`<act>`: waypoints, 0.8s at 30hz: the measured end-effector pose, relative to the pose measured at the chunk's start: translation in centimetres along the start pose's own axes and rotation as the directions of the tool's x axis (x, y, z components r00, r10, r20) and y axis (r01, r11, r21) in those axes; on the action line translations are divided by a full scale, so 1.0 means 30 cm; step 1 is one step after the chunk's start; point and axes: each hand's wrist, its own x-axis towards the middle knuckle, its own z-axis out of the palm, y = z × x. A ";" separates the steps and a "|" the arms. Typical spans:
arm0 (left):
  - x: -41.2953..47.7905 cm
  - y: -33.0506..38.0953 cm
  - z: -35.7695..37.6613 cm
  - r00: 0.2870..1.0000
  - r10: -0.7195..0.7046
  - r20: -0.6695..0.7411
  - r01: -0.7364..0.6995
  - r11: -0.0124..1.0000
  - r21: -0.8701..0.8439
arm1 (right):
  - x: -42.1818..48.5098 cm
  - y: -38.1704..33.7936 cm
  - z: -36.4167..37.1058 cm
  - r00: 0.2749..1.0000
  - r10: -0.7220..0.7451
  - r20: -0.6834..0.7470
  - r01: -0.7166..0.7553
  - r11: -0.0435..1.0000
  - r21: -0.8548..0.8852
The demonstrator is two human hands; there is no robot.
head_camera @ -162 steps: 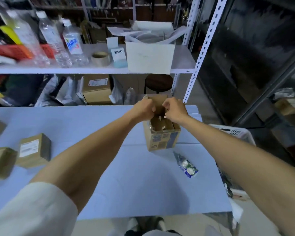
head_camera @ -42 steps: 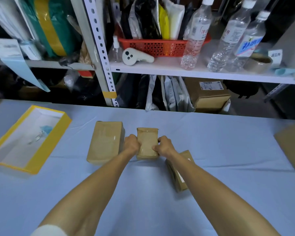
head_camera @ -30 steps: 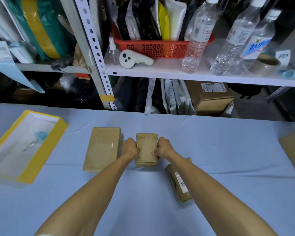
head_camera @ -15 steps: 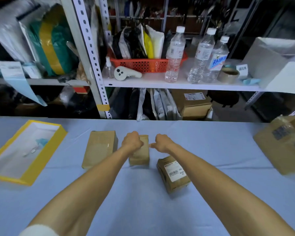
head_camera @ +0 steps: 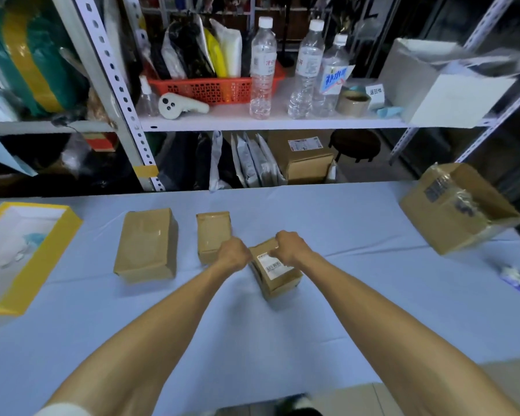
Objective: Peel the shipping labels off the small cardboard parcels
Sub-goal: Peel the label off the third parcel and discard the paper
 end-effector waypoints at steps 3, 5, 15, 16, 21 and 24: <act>-0.042 0.001 0.073 1.000 -0.021 0.011 0.023 0.993 -0.114 | 0.001 0.073 0.034 0.999 -0.010 -0.037 0.009 1.000 -0.027; -0.084 0.014 0.118 0.999 -0.035 0.016 0.038 0.984 -0.174 | 0.001 0.119 0.059 0.999 -0.033 -0.012 0.033 0.999 -0.009; -0.174 0.000 0.328 0.991 -0.084 -0.101 0.031 0.898 -0.438 | -0.009 0.265 0.211 0.998 -0.055 -0.020 0.058 0.938 0.341; -0.180 -0.013 0.342 0.988 -0.091 -0.128 0.022 0.890 -0.456 | -0.023 0.271 0.219 0.999 -0.034 -0.026 0.041 0.929 0.367; -0.210 -0.071 0.354 0.975 -0.048 -0.215 -0.050 0.904 -0.424 | -0.083 0.268 0.223 0.994 -0.071 -0.081 0.098 0.910 0.402; -0.244 -0.084 0.327 0.973 0.002 -0.232 -0.104 0.898 -0.428 | -0.134 0.252 0.212 0.986 -0.094 -0.139 0.151 0.854 0.498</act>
